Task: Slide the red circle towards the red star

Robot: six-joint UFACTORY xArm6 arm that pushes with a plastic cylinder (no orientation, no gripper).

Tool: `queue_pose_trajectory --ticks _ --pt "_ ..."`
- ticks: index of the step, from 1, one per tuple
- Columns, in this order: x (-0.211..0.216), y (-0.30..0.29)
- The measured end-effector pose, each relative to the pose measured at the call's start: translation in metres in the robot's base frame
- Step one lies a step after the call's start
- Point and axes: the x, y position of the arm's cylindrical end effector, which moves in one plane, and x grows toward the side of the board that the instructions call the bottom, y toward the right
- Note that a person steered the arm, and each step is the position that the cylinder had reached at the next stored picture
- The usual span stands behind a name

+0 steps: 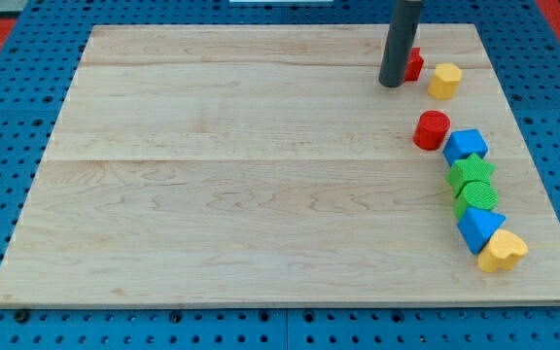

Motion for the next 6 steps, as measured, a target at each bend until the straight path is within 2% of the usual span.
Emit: queue_pose_trajectory --ticks 1,2,3,4,5,6 --pt "-0.012 0.013" --pt "-0.055 0.012" --pt "-0.051 0.017" --pt "0.001 -0.042" --pt "0.064 -0.075" --pt "0.134 -0.046"
